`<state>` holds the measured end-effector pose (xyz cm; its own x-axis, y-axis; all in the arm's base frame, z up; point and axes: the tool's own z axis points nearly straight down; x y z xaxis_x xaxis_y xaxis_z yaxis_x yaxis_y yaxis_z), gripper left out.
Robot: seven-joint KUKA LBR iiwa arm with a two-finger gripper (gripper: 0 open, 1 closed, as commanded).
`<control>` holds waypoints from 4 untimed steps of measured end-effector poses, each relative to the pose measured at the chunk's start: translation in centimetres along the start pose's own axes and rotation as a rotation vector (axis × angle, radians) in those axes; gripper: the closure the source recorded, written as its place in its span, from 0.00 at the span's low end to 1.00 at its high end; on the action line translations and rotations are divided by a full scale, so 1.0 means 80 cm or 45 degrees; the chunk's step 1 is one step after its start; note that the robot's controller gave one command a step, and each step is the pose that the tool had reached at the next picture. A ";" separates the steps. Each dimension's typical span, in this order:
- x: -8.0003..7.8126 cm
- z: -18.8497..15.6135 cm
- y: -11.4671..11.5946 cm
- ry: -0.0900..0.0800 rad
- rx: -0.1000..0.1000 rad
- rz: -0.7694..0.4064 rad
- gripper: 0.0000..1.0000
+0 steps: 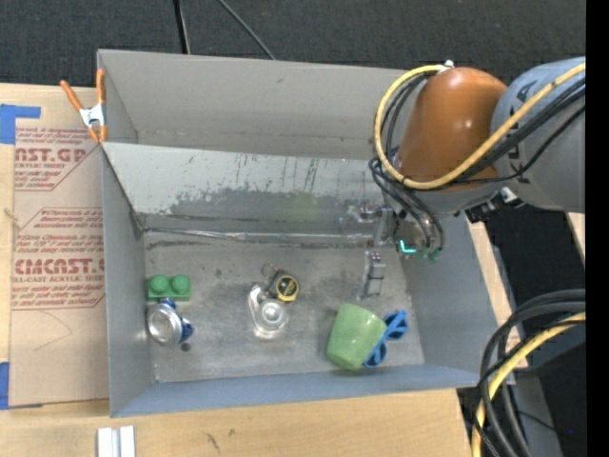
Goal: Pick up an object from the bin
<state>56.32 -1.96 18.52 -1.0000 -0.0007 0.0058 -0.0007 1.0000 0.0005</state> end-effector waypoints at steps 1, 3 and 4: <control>0.039 0.114 -0.046 -0.016 -0.002 -0.150 0.00; 0.092 0.134 -0.042 -0.015 0.005 -0.141 0.00; 0.095 0.133 -0.042 -0.003 0.003 -0.143 1.00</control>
Offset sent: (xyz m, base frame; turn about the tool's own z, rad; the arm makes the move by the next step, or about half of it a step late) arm -0.0417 -0.0453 -0.1152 -0.1221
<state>48.68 -5.30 7.88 -0.9936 -0.1126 0.0039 -0.1126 0.9936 -0.0016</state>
